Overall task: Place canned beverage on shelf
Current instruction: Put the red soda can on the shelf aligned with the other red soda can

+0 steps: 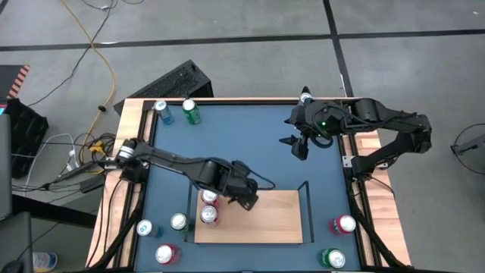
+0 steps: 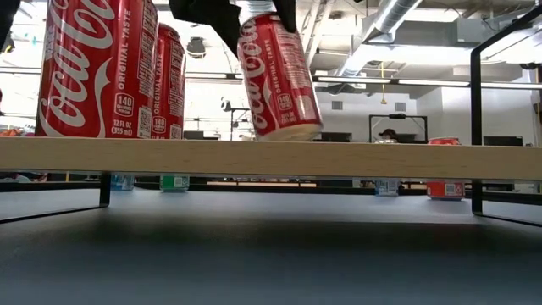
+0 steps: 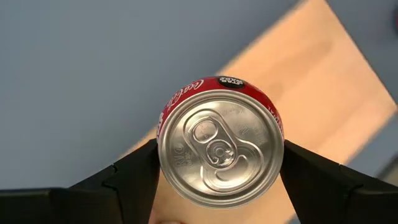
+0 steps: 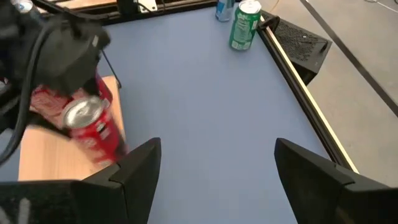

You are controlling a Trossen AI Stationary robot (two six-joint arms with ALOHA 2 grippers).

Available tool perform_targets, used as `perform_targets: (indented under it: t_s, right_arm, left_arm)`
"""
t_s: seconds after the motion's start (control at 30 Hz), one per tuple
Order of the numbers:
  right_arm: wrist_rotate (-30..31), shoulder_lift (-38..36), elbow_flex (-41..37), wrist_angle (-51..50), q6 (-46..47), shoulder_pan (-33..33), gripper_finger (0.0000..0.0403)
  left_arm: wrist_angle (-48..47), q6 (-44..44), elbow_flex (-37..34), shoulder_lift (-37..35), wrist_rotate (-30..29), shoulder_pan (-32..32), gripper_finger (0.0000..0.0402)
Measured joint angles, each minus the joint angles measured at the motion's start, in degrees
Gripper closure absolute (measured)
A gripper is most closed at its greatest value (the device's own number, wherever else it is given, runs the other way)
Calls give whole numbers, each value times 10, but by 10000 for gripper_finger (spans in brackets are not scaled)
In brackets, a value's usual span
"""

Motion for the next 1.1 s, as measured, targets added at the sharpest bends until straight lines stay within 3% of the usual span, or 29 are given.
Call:
perform_targets:
  t_s: [0.27, 0.87, 1.1]
  right_arm:
    - [-2, 1, 0, 0, 1, 1, 101]
    - [-6, 3, 0, 0, 0, 18, 101]
    - [-6, 3, 0, 0, -1, 18, 101]
  left_arm:
    - [-4, -12, 1, 5, -8, -13, 125]
    - [3, 69, 1, 5, -6, -19, 123]
    - [3, 84, 1, 5, 8, -25, 84]
